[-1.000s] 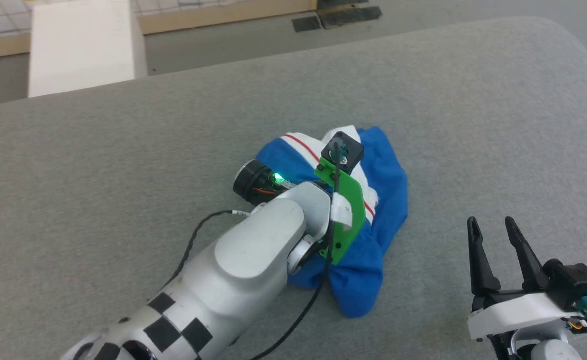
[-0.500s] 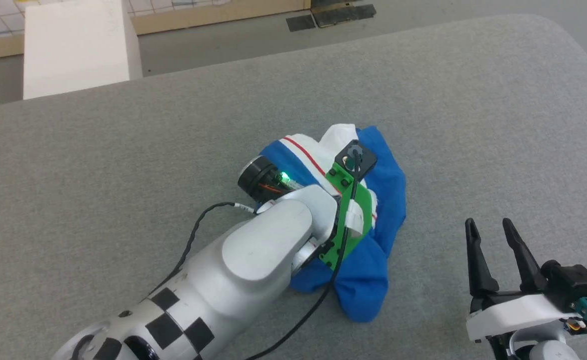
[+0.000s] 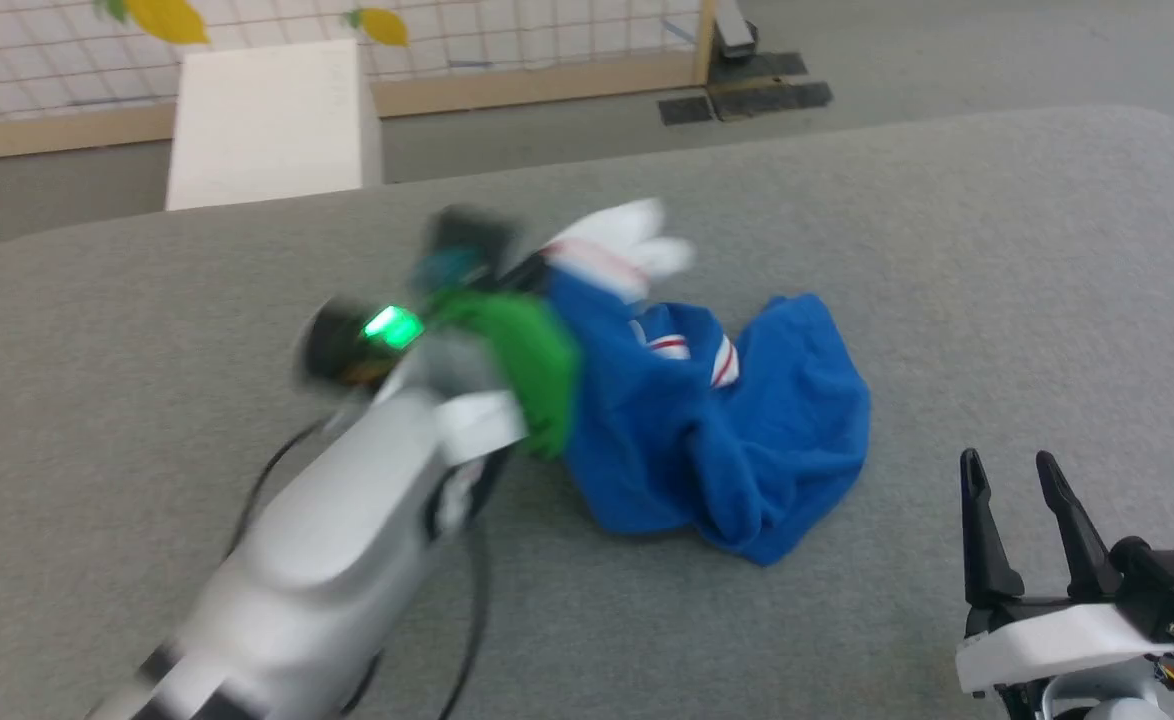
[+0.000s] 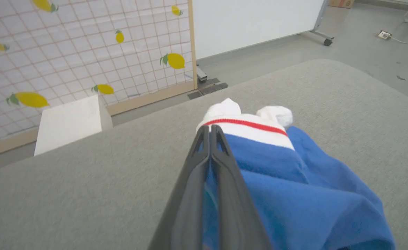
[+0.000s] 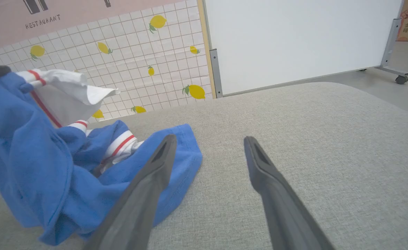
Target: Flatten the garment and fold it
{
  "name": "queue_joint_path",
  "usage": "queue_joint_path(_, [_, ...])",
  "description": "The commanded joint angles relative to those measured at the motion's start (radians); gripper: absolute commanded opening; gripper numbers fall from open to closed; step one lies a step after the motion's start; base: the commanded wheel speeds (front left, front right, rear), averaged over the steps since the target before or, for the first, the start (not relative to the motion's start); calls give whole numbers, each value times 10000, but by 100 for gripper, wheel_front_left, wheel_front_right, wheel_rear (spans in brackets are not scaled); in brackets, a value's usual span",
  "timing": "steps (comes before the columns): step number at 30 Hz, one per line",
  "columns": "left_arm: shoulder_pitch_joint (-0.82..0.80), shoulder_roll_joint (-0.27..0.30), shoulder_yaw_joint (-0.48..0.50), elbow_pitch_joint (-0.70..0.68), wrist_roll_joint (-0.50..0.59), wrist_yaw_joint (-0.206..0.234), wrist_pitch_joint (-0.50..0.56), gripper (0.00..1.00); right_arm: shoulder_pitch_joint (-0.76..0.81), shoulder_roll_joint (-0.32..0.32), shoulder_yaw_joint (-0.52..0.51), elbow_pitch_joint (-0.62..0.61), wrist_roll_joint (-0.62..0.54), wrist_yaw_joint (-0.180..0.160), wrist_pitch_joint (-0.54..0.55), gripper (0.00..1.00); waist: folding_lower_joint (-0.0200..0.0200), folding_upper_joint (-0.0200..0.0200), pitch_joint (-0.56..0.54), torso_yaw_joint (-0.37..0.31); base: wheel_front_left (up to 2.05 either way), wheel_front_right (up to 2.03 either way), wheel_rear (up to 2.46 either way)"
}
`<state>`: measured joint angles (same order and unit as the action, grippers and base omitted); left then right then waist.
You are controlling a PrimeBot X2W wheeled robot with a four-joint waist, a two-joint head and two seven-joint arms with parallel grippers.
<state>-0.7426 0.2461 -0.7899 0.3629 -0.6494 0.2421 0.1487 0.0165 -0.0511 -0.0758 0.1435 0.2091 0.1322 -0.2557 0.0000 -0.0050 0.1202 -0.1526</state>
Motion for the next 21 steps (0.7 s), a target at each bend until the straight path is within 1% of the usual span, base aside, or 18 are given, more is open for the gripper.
queue_joint_path(1, [711,438,230,-212,-198,319,-95,0,114,9,-7,-64,-50,-15,-54,100,0,50,-327,415,0,0,0])
queue_joint_path(4, [2551,1392,809,-1001,-795,1114,1,0,236,9,-57,-123,-25,-15,-41,100,0,50,-405,726,0,0,0])
queue_joint_path(6, [3618,1869,995,-1339,-1098,1514,156,0,278,9,-55,-149,-29,-15,-14,100,0,50,-435,898,0,0,0])
queue_joint_path(8, [4601,2145,1146,-1642,-1547,1819,451,0,295,9,-72,-185,-35,-15,10,100,0,50,-437,1057,0,0,0])
queue_joint_path(9, [4975,2219,1194,-1799,-1741,1896,554,0,297,9,-80,-202,-39,-15,19,100,0,50,-437,1121,0,0,0])
queue_joint_path(10, [5362,2275,1275,-2016,-1944,1978,594,68,294,9,-93,-228,-46,-15,32,100,0,50,-428,1200,0,0,0])
queue_joint_path(11, [5620,2296,1320,-2191,-2090,1991,603,100,288,9,-110,-248,-54,-15,42,100,0,50,-426,1269,0,0,0])
queue_joint_path(13, [6092,2320,1455,-2570,-2338,1985,465,100,275,9,-114,-284,-85,-15,78,100,0,50,-435,1408,0,0,0])
queue_joint_path(15, [6293,2263,1741,-2856,-2348,1980,-166,100,271,9,-119,-314,-101,-15,104,100,0,50,-450,1520,0,0,0])
queue_joint_path(18, [6367,2018,2318,-3121,-2073,1847,-1868,100,252,9,-88,-351,-125,-15,149,100,0,50,-471,1639,0,0,0])
queue_joint_path(19, [6361,1961,2444,-3138,-1839,1787,-2544,100,239,9,-47,-362,-139,-15,175,100,0,50,-474,1668,0,0,0])
queue_joint_path(21, [6323,1823,2583,-3104,-1450,1613,-3550,100,202,9,60,-392,-172,-15,220,100,0,50,-471,1715,0,0,0])
